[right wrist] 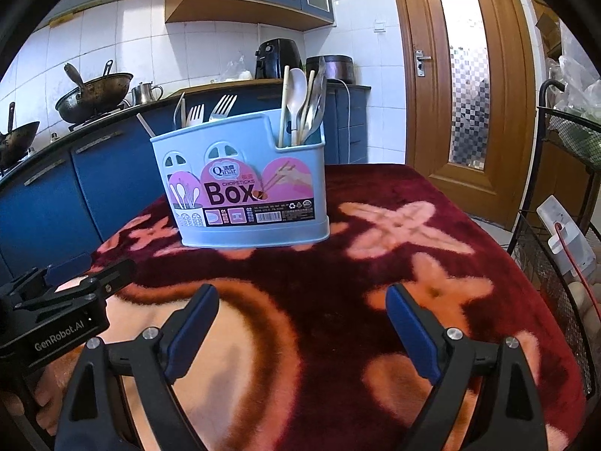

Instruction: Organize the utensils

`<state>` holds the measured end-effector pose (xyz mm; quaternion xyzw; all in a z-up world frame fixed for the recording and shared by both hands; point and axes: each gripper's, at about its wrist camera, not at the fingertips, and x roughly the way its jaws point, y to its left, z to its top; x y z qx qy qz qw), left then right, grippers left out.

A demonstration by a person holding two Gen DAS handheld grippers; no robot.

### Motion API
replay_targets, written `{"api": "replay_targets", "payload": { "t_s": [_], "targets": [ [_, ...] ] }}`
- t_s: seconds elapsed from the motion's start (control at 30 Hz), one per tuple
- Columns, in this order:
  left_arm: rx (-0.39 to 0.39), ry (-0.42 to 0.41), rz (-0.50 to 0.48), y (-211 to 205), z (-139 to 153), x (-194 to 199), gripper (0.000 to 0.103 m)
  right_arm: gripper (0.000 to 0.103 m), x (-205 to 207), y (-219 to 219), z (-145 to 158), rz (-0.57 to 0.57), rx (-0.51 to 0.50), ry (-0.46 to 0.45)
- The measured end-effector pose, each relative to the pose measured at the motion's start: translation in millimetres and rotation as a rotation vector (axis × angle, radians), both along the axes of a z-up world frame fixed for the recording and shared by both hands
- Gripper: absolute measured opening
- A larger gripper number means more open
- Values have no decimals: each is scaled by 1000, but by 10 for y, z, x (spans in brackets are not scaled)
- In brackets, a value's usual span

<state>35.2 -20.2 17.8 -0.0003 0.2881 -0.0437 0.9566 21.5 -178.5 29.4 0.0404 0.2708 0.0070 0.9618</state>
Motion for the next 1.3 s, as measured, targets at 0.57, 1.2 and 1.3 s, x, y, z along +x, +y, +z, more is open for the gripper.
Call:
{"api": "replay_targets", "payload": {
  "t_s": [0.57, 1.2, 1.3],
  "targets": [
    [-5, 1, 1, -9, -39, 12, 75, 92, -10, -3, -6, -3, 2, -1],
    [-12, 5, 2, 1, -37, 8, 75, 92, -7, 6, -23, -1, 0, 4],
    [-15, 7, 2, -2, -42, 12, 75, 92, -7, 6, -27, -1, 1, 5]
  ]
}}
